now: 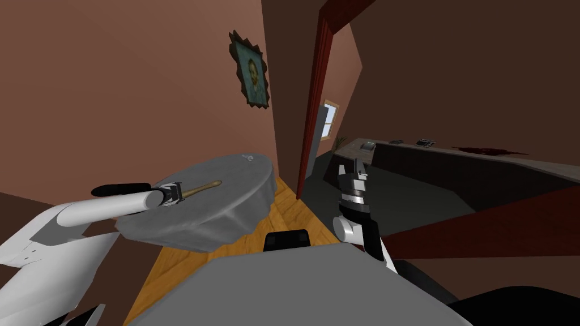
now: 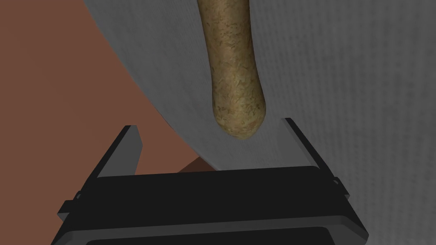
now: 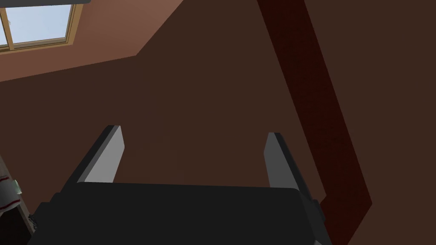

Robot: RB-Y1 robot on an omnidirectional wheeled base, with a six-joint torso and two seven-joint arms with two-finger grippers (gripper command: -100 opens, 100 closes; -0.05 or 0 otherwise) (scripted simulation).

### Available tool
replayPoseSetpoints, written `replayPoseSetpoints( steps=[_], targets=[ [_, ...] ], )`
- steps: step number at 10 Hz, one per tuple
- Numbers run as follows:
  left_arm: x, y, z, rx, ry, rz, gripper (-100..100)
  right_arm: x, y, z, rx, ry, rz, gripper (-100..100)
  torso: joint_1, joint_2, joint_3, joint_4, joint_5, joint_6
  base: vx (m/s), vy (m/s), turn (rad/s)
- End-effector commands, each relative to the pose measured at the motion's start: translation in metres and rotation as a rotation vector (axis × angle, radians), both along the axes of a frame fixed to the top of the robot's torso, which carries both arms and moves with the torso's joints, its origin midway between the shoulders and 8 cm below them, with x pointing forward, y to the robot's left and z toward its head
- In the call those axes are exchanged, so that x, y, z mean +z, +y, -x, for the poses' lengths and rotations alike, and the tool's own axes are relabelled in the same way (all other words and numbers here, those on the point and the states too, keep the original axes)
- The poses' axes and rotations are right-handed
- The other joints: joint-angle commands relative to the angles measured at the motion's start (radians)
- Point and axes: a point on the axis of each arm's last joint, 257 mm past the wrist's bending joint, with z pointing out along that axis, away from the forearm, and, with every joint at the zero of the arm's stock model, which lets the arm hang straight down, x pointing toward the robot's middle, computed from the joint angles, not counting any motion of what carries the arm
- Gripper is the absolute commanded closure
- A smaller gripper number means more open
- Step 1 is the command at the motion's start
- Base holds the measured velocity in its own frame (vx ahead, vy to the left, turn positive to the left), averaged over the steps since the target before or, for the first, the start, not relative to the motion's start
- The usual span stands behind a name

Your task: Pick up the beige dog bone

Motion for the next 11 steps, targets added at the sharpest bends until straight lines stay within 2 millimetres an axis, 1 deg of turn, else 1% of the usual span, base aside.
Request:
replayPoseSetpoints(
  steps=[1,2,3,4,5,6,7,8,10,11],
  targets=[
    [-0.002,0.017,0.016,0.056,0.031,0.029,-100,0.000,0.000,0.000,0.000,0.000,0.000,0,0.000,0.000,0.000,0.000,0.000,0.000,0.010,-0.034,-0.173],
    [-0.005,0.016,0.018,0.060,0.043,0.037,-100,0.000,0.000,0.000,0.000,0.000,0.000,0,0.000,0.000,0.000,0.000,0.000,0.000,0.010,-0.024,-0.077],
    [-0.004,0.029,0.030,0.104,0.058,0.057,-100,0.000,0.000,0.000,0.000,0.000,0.000,0,0.000,0.000,0.000,0.000,0.000,0.000,0.016,-0.027,-0.120],
    [-0.007,0.028,0.033,0.108,0.069,0.064,-100,0.000,0.000,0.000,0.000,0.000,0.000,0,0.000,0.000,0.000,0.000,0.000,0.000,0.016,-0.019,-0.086],
    [-0.007,0.038,0.045,0.151,0.086,0.087,-100,0.000,0.000,0.000,0.000,0.000,0.000,0,0.000,0.000,0.000,0.000,0.000,0.000,0.014,-0.025,-0.142],
    [-0.009,0.038,0.047,0.153,0.094,0.092,-100,0.000,0.000,0.000,0.000,0.000,0.000,0,0.000,0.000,0.000,0.000,0.000,0.000,0.011,-0.021,-0.079],
    [-0.011,0.046,0.060,0.195,0.112,0.119,-100,0.000,0.000,0.000,0.000,0.000,0.000,0,0.000,0.000,0.000,0.000,0.000,0.000,0.018,-0.025,-0.147],
    [-0.011,0.046,0.061,0.196,0.116,0.121,-100,0.000,0.000,0.000,0.000,0.000,0.000,0,0.000,0.000,0.000,0.000,0.000,0.000,0.017,-0.015,-0.069],
    [-0.013,0.059,0.084,0.269,0.147,0.171,-100,0.000,0.000,0.000,0.000,0.000,0.000,0,0.000,0.000,0.000,0.000,0.000,0.000,0.017,-0.024,-0.170],
    [-0.015,0.058,0.086,0.272,0.154,0.176,-100,0.000,0.000,0.000,0.000,0.000,0.000,0,0.000,0.000,0.000,0.000,0.000,0.000,0.023,-0.016,-0.060]
  ],
)
